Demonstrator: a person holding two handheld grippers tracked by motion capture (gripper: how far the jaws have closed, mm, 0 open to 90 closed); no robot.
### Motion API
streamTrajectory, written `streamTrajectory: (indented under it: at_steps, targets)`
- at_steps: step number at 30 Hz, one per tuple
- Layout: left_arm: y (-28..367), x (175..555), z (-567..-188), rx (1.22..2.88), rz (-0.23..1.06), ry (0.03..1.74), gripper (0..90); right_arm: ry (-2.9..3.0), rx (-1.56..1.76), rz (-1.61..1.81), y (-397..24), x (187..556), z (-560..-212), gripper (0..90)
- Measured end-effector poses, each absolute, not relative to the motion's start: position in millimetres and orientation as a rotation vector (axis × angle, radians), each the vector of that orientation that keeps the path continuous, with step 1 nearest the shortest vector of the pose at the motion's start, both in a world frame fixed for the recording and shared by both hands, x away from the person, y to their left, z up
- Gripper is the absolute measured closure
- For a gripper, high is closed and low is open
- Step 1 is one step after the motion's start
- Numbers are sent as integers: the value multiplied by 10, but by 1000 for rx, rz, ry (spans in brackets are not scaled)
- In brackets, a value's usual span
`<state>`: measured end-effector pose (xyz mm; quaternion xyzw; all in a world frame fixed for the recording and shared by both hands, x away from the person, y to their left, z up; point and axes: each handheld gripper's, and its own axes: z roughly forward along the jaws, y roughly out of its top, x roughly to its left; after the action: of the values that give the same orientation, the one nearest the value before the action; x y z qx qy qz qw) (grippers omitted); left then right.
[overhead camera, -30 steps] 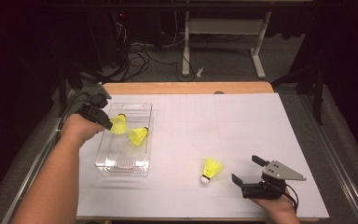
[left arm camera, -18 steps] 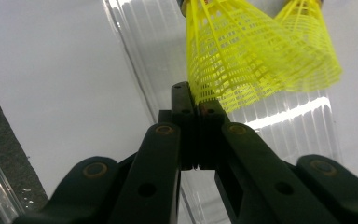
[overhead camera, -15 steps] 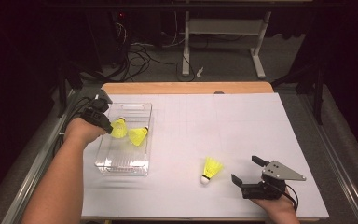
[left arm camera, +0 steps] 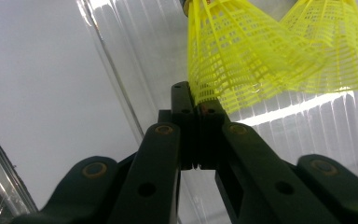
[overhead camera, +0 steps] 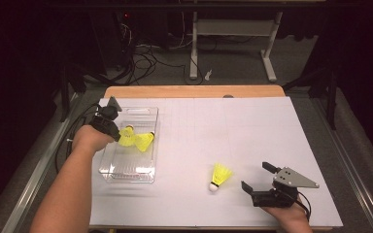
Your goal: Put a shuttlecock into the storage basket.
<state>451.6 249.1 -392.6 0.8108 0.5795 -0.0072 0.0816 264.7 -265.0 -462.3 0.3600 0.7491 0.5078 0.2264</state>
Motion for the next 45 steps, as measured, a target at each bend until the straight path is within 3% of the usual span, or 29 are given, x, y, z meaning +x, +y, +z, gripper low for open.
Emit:
streamTrajectory:
  at_steps: [28, 45]
  targets:
    - [2440, 4524, -3910, 2413, 0, 1719, 872, 2072, 989, 1400, -2628, 2652, -4631, 3]
    - [2403, 4414, -3748, 2407, -41, 1688, 524, 2067, 987, 1406, -2636, 2651, -4620, 3]
